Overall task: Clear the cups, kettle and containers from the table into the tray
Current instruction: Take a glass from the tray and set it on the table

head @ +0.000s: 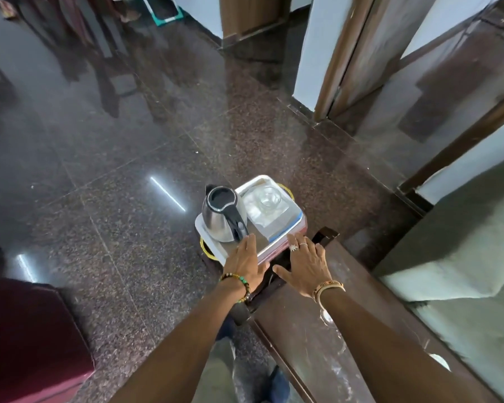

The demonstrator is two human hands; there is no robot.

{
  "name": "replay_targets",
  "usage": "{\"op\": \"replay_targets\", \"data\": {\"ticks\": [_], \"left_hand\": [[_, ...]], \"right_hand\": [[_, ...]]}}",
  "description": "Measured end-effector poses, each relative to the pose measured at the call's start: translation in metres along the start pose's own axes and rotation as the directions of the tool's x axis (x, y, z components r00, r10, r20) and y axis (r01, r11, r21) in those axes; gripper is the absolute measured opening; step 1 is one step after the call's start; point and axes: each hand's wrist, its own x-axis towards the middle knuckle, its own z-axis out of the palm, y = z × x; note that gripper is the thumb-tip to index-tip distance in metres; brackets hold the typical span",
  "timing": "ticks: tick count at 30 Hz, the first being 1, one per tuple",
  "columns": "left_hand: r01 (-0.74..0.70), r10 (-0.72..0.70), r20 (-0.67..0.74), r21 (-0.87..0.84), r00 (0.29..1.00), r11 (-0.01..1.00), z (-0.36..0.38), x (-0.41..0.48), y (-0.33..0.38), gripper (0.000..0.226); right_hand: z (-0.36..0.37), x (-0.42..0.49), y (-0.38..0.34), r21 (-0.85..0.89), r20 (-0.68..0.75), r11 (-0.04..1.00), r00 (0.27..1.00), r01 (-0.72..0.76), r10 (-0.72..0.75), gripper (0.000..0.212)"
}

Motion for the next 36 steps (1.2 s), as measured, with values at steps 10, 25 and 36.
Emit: {"op": "replay_targets", "data": {"ticks": [10, 25, 36], "left_hand": [[-0.128, 0.133, 0.133, -0.040, 0.982, 0.991, -0.030, 0.110, 0.002, 0.076], [0.138, -0.122, 0.119, -0.138, 0.985, 0.981, 0.033, 0.220, 0.005, 0.097], [0.362, -0.320, 0.212, -0.202, 0.923, 0.910, 0.056, 0.281, -0.008, 0.112]], "right_hand": [[-0.024, 0.083, 0.002, 0.070, -0.058, 0.979, 0.979, -0.193, 0.197, 0.092], [0.048, 0.186, 0.052, 0.228, 0.115, 0.938, 0.964, -0.262, 0.241, 0.097], [0.084, 0.267, 0.064, 0.417, 0.196, 0.876, 0.965, -0.243, 0.174, 0.111]]}}
